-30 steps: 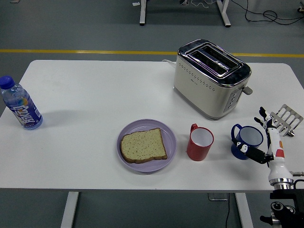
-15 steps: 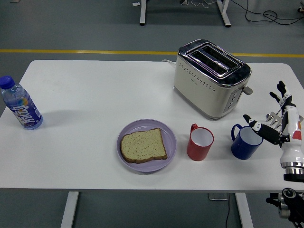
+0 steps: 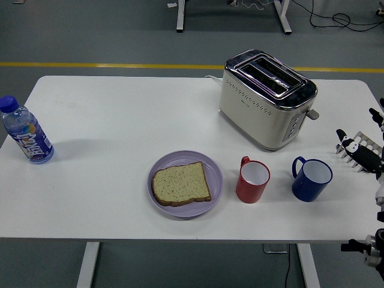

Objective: Pick up the cup,pour liquid into bread,place the cup on the desk

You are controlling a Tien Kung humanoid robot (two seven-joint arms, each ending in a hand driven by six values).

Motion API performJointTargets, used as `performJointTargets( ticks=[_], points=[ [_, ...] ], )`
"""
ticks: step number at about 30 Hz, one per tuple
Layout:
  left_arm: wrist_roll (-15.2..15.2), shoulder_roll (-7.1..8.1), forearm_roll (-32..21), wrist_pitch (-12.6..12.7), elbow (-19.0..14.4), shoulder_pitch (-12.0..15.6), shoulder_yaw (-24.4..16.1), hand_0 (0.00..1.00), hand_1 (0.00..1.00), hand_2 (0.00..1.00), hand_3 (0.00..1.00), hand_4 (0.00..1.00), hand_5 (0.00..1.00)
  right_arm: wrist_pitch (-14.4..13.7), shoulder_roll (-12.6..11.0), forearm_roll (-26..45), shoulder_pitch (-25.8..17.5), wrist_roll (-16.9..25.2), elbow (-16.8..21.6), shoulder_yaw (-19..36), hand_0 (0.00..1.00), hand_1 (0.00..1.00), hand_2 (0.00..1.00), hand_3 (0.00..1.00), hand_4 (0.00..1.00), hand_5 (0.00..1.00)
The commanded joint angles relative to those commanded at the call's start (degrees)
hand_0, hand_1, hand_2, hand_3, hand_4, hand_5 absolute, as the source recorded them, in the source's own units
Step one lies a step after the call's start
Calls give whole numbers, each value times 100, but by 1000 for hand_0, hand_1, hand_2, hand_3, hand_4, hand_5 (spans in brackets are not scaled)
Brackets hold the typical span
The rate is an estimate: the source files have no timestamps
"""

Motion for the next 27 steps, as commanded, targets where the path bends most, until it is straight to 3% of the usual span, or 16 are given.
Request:
performJointTargets(
  ticks=[27],
  points=[
    [19,13,123,2,-1,19,-55,680,687,693,544,253,998,0,121,66,16,2,-137,84,820,757,865,867,865,2]
  ],
)
